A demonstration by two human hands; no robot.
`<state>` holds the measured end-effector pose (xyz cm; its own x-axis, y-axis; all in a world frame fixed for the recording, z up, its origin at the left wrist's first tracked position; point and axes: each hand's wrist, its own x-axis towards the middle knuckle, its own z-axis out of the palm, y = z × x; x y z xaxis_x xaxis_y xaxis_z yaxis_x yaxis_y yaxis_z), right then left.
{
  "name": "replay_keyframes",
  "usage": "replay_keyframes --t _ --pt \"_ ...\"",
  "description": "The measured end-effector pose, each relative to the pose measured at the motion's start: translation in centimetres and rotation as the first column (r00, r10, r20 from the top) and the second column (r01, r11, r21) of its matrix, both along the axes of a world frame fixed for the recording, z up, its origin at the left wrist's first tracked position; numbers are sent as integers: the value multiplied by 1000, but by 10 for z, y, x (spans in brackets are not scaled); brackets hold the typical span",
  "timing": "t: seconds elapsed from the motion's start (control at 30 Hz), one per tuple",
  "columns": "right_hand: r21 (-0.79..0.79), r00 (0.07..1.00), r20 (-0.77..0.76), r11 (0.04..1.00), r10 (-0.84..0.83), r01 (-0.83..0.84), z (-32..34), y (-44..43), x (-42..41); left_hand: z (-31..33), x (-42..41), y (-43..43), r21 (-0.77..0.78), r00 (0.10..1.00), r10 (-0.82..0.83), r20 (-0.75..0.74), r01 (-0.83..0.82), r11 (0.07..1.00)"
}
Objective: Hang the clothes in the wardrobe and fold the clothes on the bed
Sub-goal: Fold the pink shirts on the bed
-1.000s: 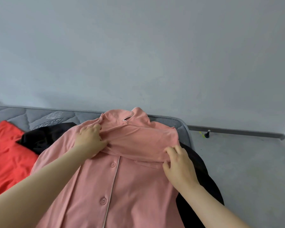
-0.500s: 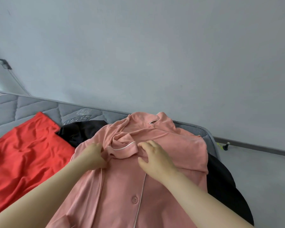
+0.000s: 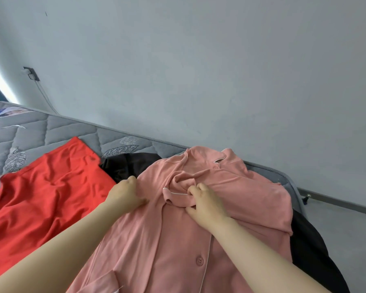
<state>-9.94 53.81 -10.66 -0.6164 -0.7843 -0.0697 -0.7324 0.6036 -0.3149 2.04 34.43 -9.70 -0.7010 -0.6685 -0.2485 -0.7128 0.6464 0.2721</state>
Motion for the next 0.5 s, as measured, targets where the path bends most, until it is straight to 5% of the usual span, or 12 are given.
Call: replay_keyframes --t 0.13,0.27,0.4,0.5 --pt "18 1000 13 1000 -13 13 2 -3 -4 2 -2 -18 38 967 -33 -253 44 998" --pt "21 997 60 999 -38 37 6 -8 -5 24 -14 -41 -106 930 -39 -366 0 994" --pt "48 998 27 997 -58 57 3 -11 -3 40 -22 -57 -363 993 60 -105 -94 927" --pt "30 996 11 995 -92 91 0 -12 -1 37 -18 -51 -390 991 118 64 -84 917"
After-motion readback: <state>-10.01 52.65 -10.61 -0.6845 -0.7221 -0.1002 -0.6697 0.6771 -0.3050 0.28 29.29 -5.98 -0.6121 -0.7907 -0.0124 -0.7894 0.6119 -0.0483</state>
